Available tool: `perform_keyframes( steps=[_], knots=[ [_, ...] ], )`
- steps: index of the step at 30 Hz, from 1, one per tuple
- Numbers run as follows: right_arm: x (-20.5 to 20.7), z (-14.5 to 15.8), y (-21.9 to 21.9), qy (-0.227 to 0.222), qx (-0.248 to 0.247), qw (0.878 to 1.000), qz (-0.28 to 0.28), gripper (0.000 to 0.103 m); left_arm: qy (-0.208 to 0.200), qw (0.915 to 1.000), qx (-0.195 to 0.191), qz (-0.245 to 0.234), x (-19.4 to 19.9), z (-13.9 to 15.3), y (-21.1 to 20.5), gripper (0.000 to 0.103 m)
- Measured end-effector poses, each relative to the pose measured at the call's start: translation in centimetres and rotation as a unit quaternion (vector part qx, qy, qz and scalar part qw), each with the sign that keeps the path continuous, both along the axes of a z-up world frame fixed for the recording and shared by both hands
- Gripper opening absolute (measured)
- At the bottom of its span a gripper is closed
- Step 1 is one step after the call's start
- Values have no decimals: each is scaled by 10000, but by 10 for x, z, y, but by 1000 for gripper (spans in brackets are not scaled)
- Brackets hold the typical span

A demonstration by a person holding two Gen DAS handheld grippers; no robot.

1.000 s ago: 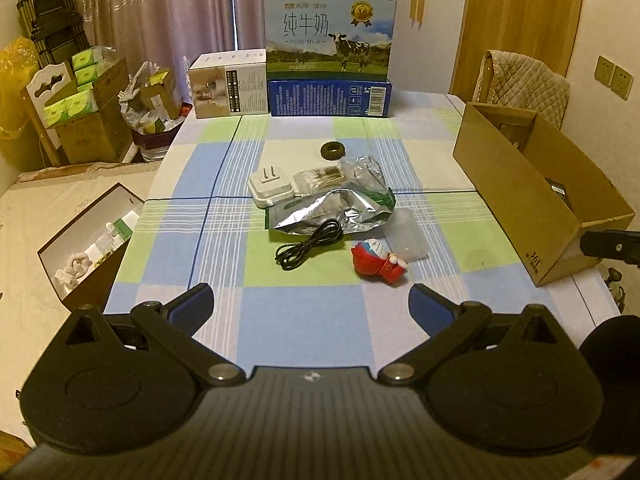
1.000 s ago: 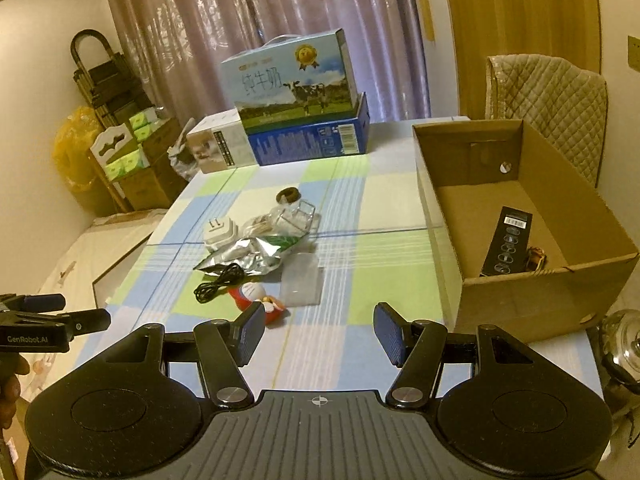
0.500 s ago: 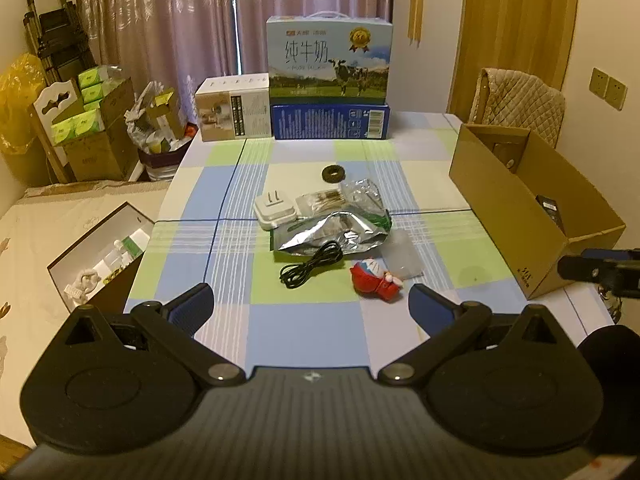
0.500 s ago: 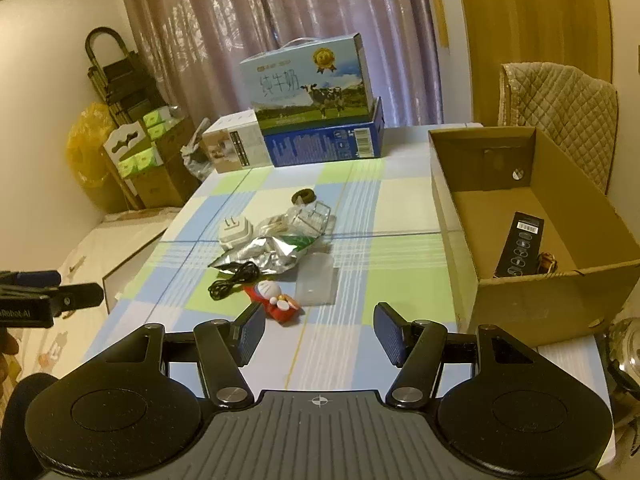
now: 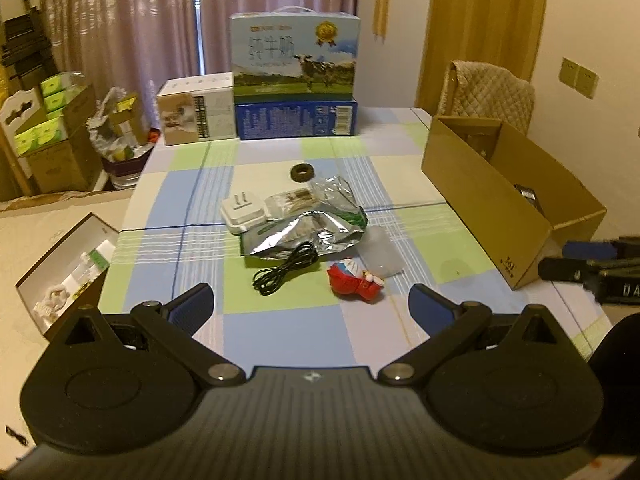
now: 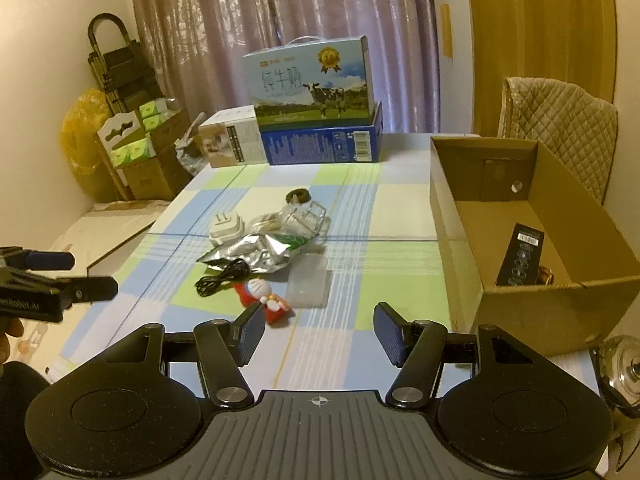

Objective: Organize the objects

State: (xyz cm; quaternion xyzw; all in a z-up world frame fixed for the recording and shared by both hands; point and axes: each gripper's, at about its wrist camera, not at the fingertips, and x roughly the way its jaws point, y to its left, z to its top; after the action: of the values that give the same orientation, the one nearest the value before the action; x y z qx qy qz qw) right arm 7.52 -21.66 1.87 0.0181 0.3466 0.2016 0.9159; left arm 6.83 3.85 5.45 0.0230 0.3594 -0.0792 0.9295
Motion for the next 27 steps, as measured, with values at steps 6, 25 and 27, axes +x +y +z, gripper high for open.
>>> perform_keyframes(
  steps=[6, 25, 27],
  knots=[
    [32, -14, -4, 66, -28, 9999, 100, 58, 140, 9999, 30, -89, 31, -23, -3, 102],
    [114, -101, 17, 266, 98, 9962, 818, 57, 343, 9961, 158, -802, 100, -107, -32, 101],
    [120, -110, 17, 335, 126, 9964, 766, 57, 375, 9958, 174, -822, 108, -116, -34, 98]
  ],
)
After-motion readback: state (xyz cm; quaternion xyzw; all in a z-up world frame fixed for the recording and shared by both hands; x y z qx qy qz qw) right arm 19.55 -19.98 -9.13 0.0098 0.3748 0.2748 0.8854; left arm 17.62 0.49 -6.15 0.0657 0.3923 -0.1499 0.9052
